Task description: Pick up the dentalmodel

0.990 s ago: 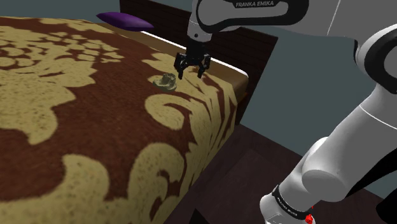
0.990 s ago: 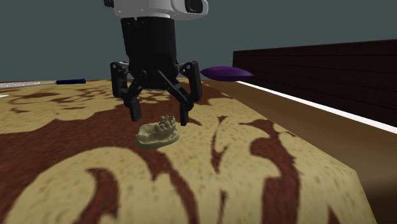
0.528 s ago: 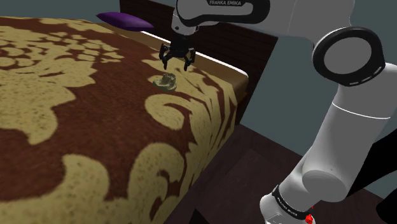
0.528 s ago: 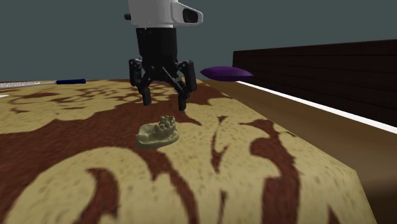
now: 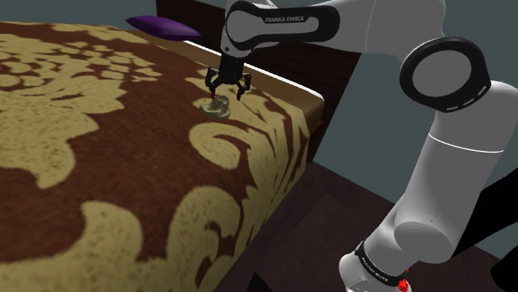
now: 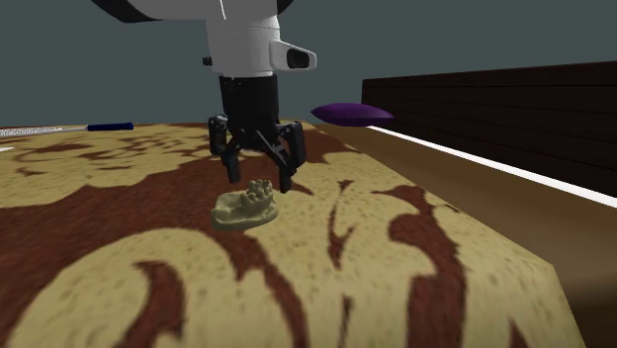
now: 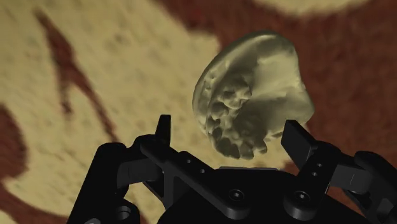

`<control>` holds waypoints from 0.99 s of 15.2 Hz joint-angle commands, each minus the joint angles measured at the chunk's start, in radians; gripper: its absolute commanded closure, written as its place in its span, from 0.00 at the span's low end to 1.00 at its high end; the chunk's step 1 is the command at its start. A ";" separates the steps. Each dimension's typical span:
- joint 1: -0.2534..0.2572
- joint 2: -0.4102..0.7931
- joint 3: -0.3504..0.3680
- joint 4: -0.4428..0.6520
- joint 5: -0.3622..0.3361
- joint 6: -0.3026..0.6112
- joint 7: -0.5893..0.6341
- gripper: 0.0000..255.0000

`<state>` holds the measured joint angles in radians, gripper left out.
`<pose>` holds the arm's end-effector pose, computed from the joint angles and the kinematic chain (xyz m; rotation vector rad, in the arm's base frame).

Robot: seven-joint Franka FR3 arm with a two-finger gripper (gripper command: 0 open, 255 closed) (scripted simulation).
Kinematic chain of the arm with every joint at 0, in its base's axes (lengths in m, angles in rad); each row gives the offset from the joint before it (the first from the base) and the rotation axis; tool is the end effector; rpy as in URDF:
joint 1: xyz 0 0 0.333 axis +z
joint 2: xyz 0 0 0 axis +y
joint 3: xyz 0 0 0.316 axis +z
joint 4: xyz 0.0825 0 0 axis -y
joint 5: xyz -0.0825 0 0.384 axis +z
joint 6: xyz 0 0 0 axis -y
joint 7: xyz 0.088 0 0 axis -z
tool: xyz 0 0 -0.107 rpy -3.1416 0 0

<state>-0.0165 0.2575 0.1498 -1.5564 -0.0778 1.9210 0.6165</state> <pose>0.6475 0.0713 0.5099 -3.0451 0.7250 -0.1816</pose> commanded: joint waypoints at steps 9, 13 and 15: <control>0.000 -0.004 0.000 -0.019 0.000 0.015 0.002 1.00; 0.001 -0.003 0.000 0.012 0.001 -0.014 0.000 1.00; 0.001 -0.002 0.001 0.039 0.001 -0.040 -0.001 1.00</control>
<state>-0.0158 0.2543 0.1504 -1.5320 -0.0768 1.8939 0.6156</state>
